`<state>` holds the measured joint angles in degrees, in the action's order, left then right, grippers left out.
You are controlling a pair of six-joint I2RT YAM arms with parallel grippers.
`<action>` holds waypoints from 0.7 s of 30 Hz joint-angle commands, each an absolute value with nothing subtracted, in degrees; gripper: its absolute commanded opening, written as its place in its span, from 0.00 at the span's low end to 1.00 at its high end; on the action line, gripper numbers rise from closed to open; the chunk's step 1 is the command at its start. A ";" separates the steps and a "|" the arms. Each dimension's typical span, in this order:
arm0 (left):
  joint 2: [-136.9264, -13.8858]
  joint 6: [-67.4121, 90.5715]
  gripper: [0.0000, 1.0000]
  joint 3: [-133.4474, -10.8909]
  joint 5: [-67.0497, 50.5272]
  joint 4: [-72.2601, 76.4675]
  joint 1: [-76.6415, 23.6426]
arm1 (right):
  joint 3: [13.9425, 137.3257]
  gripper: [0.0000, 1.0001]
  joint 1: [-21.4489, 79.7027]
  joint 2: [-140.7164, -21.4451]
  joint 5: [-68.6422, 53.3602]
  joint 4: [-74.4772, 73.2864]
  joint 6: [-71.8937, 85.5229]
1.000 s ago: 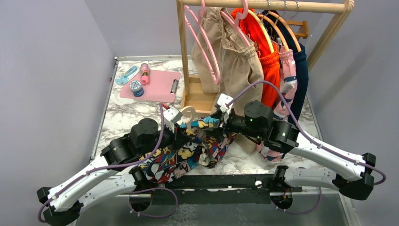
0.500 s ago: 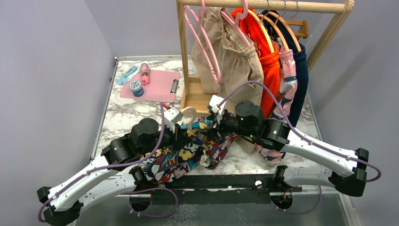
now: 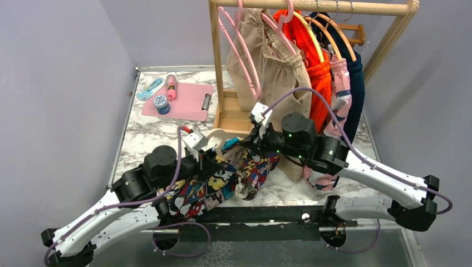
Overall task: Place the shorts on the hanger
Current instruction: Hang the shorts on the hanger.
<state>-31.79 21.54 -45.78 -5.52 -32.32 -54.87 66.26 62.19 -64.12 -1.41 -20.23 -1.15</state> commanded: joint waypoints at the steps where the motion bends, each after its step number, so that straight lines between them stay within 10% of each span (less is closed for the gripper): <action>1: -28.40 19.14 0.00 -44.38 -6.94 -28.71 -54.85 | 73.48 0.01 62.52 -64.53 -2.68 -26.15 3.50; 21: -23.29 -0.34 0.00 -44.75 -10.02 -24.21 -54.84 | 94.28 0.01 46.04 -72.95 -19.47 -44.40 28.92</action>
